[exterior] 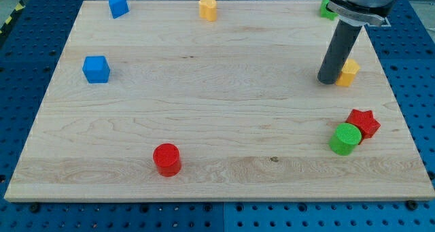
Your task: Push yellow hexagon towards center right
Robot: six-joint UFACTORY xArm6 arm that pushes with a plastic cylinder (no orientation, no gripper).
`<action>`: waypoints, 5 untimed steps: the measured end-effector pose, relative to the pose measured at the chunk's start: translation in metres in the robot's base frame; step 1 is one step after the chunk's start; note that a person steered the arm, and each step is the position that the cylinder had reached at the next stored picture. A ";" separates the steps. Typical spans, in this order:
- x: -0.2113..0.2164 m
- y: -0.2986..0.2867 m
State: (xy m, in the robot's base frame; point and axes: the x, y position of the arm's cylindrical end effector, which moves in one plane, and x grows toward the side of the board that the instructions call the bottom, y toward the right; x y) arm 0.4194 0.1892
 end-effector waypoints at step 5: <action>0.000 0.028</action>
